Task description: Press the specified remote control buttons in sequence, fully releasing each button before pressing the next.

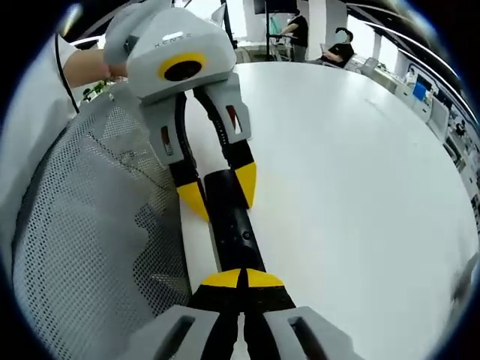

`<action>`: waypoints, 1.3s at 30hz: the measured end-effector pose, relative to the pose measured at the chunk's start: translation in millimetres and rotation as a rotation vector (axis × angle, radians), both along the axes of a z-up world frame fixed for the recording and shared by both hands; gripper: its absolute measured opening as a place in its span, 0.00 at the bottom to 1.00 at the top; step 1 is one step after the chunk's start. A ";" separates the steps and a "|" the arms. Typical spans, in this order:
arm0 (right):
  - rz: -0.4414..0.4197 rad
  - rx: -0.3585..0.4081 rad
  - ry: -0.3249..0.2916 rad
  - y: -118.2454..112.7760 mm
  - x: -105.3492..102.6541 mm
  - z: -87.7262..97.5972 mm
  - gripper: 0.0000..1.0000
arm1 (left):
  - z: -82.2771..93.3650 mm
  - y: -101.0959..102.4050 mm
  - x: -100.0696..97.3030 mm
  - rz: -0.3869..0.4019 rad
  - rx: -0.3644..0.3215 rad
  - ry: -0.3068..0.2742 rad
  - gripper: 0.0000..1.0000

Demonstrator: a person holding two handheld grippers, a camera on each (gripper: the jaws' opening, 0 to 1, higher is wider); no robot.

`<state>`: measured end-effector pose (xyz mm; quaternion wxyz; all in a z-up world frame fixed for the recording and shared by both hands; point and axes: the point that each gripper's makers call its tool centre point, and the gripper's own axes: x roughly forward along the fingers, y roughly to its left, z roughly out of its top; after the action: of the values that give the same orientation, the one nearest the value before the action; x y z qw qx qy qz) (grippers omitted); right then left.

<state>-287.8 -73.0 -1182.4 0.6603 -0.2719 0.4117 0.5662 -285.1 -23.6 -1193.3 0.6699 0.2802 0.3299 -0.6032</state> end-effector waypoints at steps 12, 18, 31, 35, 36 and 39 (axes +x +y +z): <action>-0.009 -0.034 -0.044 1.2 1.9 -2.2 0.00 | -0.3 -0.3 -0.1 -0.004 -0.002 -0.001 0.24; -0.135 0.042 -0.019 1.9 3.3 -1.0 0.00 | 0.1 -1.0 -1.2 -0.010 -0.001 -0.003 0.24; -0.234 0.193 0.007 3.9 3.1 2.9 0.00 | 0.9 -0.1 -2.1 -0.006 -0.006 0.000 0.24; -0.200 0.182 -0.005 8.1 3.0 2.5 0.00 | 1.1 0.2 -2.0 -0.005 -0.008 0.000 0.24; -0.184 0.175 -0.008 9.2 2.8 2.3 0.00 | 1.0 0.2 -2.0 -0.005 -0.007 0.000 0.24; -0.135 0.140 -0.020 10.1 2.1 1.6 0.00 | 0.9 0.4 -1.7 -0.005 -0.007 0.000 0.24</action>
<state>-285.7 -63.0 -1180.8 0.7184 -0.2024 0.3820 0.5449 -286.7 -23.2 -1192.4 0.6695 0.2788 0.3271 -0.6059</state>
